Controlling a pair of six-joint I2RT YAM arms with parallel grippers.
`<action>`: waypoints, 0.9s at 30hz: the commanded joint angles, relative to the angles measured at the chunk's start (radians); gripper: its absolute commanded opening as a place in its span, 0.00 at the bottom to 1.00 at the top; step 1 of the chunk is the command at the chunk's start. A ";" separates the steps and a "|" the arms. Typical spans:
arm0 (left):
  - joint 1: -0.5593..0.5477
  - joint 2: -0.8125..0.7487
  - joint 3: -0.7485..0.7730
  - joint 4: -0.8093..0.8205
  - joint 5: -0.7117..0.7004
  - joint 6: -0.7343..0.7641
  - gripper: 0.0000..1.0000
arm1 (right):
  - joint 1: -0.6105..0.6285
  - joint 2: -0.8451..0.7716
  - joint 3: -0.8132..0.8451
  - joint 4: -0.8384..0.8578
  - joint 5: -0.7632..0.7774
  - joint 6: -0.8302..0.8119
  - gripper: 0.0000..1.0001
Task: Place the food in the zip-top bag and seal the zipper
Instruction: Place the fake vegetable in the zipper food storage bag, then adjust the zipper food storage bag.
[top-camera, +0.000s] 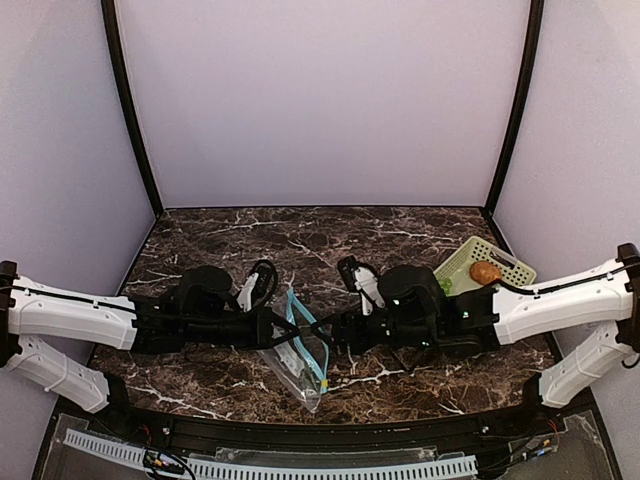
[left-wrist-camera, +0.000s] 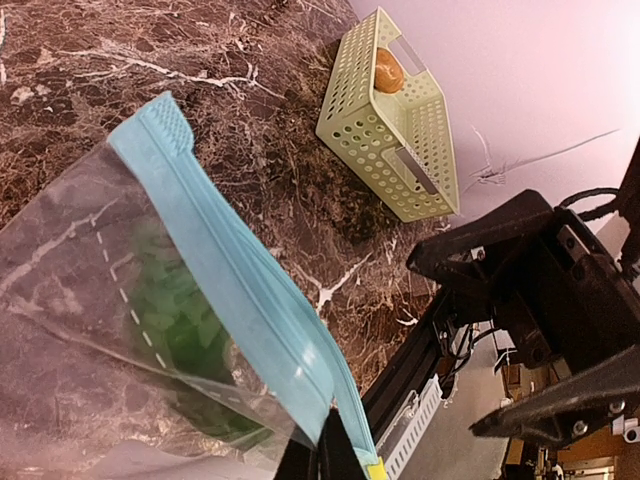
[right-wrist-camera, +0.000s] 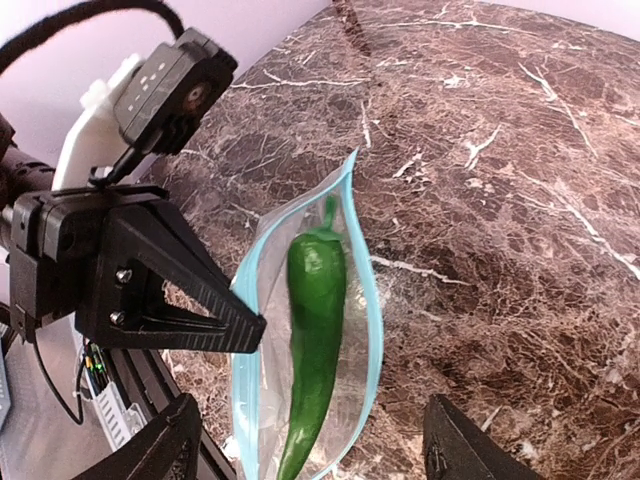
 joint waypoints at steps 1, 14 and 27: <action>0.002 -0.010 -0.010 0.021 0.020 0.021 0.01 | -0.067 -0.020 -0.044 -0.033 -0.046 0.092 0.75; 0.002 -0.025 -0.012 0.009 0.023 0.034 0.01 | -0.123 0.050 -0.027 0.046 -0.272 0.093 0.77; 0.003 -0.060 -0.008 -0.024 -0.004 0.043 0.01 | -0.094 0.160 0.111 -0.052 -0.271 0.044 0.17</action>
